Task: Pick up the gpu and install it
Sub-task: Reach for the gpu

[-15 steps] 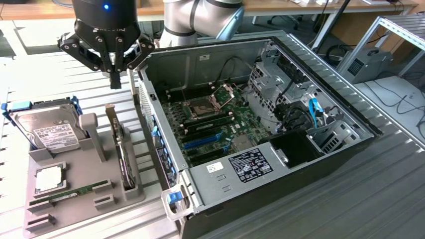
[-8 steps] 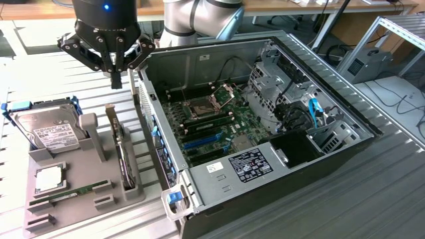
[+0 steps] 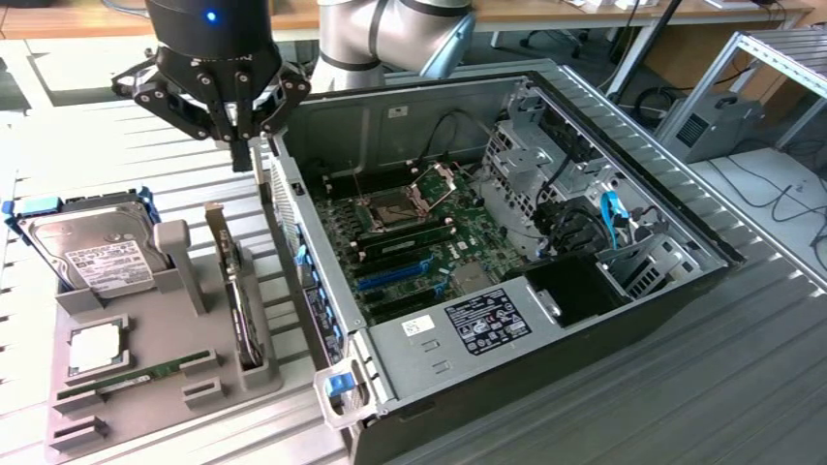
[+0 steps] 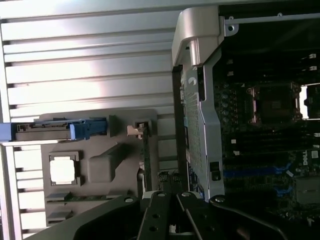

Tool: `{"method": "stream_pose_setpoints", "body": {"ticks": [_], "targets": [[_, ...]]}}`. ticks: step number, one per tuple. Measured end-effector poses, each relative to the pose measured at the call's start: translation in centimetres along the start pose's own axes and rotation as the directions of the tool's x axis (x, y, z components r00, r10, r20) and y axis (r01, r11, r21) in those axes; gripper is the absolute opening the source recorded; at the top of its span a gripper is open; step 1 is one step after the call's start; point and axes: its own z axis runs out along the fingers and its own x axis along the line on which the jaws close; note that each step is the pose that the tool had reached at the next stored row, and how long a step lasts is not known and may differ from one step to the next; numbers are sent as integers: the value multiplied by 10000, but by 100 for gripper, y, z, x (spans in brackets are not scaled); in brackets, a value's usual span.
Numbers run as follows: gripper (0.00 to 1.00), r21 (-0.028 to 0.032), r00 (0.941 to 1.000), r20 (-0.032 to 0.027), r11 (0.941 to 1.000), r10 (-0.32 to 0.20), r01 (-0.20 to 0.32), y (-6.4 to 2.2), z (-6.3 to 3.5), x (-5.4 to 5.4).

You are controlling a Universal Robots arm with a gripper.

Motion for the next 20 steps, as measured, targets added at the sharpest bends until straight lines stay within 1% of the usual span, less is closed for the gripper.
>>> {"method": "stream_pose_setpoints", "body": {"ticks": [1, 5, 12, 14, 20], "targets": [[11, -2, 10000, 29, 10000, -1, 1, 0, 0, -1], [11, -3, 10000, 29, 10000, -1, 1, 0, 0, 0], [11, -2, 10000, 26, 10000, -82, 82, -52, -3, 58], [11, -1, 10000, 26, 10000, -85, 85, -103, -5, 60], [11, 1, 10000, 26, 10000, -85, 85, -202, -8, 58]]}}
